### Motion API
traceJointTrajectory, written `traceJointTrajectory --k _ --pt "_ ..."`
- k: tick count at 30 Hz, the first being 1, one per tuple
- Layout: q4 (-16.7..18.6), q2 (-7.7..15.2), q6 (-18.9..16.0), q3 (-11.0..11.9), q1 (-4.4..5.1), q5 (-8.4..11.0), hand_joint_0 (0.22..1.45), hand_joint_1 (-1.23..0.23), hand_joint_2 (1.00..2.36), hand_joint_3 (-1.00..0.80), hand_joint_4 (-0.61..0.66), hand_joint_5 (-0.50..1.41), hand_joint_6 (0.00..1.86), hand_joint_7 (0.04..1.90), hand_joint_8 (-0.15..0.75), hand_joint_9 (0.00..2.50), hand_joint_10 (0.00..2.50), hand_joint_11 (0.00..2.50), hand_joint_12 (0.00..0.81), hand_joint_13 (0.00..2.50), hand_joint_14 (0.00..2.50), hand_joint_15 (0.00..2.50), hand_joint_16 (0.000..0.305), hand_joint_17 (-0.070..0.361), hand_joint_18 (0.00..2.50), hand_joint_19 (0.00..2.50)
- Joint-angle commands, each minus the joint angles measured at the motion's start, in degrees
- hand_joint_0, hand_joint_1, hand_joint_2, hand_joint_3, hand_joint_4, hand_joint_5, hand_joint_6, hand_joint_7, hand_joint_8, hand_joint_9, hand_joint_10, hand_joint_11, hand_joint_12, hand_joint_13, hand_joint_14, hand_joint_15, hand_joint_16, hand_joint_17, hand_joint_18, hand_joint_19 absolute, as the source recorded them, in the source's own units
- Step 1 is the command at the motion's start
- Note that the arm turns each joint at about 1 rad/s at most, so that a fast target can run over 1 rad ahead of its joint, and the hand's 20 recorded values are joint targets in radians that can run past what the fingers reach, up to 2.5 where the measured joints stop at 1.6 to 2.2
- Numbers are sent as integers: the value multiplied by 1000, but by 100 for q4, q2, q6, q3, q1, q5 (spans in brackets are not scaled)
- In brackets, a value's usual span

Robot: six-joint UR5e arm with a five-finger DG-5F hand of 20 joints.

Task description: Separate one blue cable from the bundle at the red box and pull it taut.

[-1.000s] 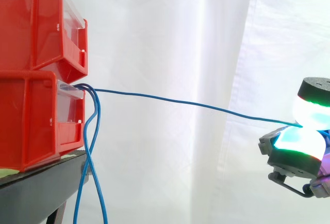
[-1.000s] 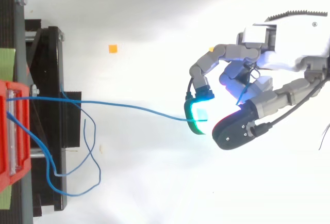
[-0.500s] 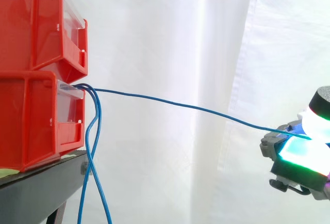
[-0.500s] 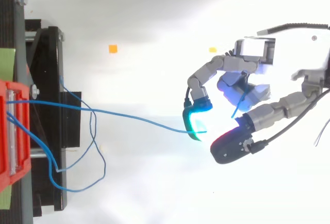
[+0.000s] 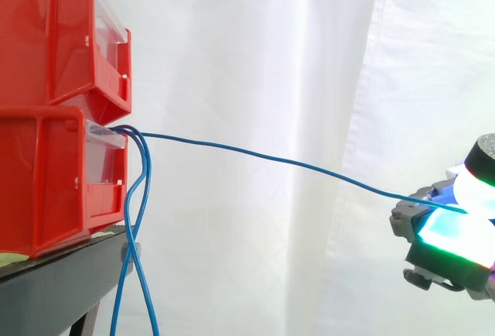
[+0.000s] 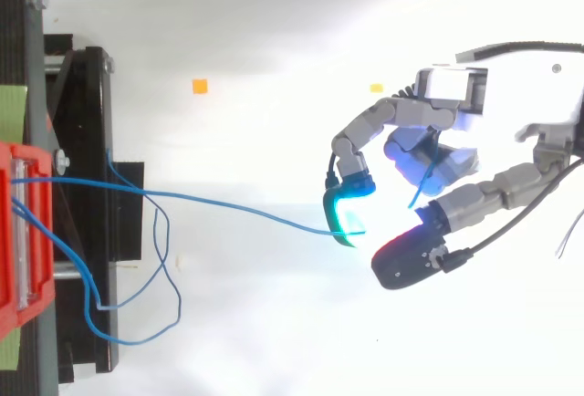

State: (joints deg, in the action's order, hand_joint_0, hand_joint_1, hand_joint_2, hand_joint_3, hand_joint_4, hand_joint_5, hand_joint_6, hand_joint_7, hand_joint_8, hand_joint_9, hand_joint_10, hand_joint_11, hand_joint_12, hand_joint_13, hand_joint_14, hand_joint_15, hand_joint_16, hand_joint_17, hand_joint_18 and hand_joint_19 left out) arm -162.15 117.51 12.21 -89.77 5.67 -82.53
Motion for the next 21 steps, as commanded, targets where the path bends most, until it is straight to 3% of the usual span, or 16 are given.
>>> traceJointTrajectory --k 1,21 --pt "-1 0 1 -6 -5 0 691 -833 1016 49 -162 -129 921 1237 336 824 2500 1550 424 757 2500 1332 47 105 1417 1659" --pt "-1 0 1 3 4 0 691 -833 1016 45 -164 -128 921 1234 336 838 2500 1527 419 769 2500 1317 47 105 1430 1664"
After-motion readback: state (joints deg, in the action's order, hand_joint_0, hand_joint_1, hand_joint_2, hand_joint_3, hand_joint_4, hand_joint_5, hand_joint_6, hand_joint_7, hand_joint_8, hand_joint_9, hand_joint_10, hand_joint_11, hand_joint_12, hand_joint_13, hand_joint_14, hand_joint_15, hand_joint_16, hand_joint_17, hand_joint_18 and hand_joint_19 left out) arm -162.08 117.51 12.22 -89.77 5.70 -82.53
